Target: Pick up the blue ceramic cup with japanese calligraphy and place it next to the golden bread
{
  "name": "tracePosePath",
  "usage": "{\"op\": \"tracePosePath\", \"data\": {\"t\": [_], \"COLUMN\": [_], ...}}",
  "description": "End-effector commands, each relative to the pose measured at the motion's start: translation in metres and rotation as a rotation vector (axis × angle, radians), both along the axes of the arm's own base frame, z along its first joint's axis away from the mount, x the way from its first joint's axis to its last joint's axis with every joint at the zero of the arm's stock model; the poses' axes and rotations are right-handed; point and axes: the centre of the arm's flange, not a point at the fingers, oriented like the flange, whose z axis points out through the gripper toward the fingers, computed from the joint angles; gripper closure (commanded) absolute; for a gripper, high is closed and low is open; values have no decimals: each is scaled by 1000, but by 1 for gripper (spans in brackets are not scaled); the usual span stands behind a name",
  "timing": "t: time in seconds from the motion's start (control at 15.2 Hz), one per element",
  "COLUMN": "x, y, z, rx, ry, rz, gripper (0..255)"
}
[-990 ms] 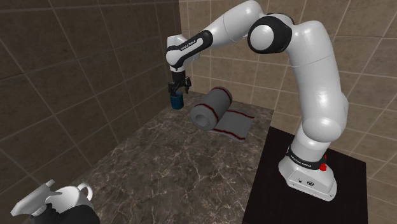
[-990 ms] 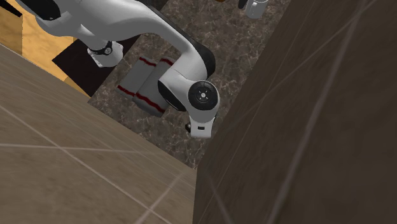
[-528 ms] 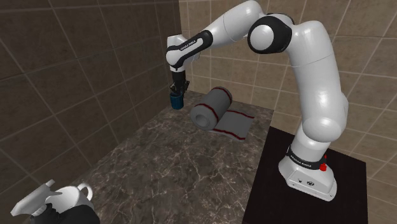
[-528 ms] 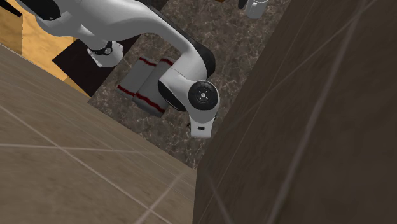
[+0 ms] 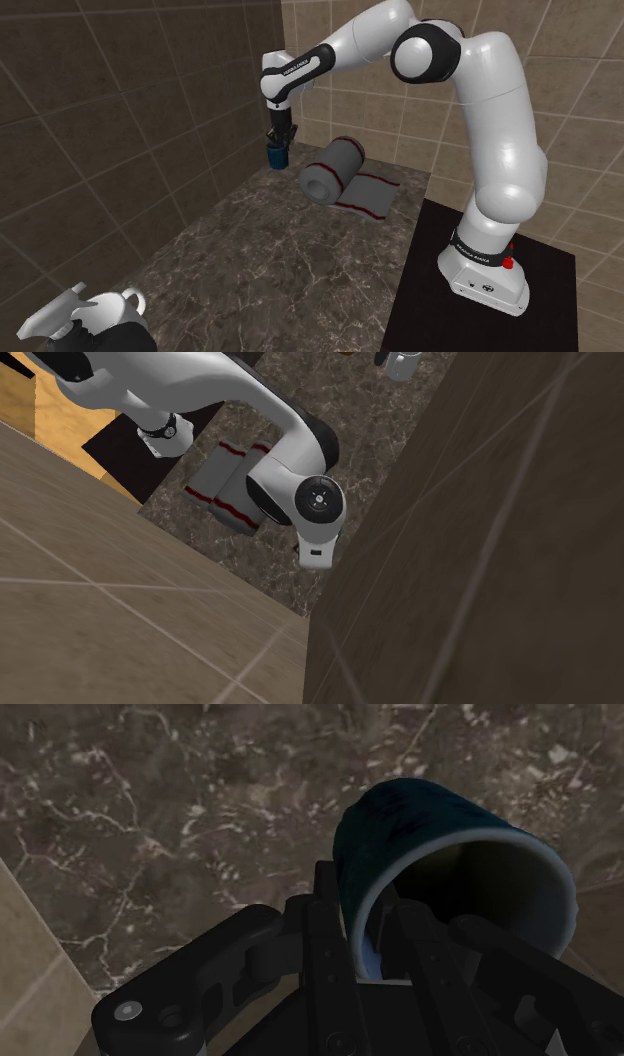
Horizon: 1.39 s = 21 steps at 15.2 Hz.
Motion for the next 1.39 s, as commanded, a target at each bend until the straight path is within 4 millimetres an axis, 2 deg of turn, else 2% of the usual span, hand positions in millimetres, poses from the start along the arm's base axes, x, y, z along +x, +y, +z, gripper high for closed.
{"op": "tracePosePath", "data": {"t": [0.0,1.32], "x": [0,0], "y": [0,0], "z": [10,115], "rx": [0,0], "ry": [0,0], "rz": [0,0], "gripper": [255,255]}}
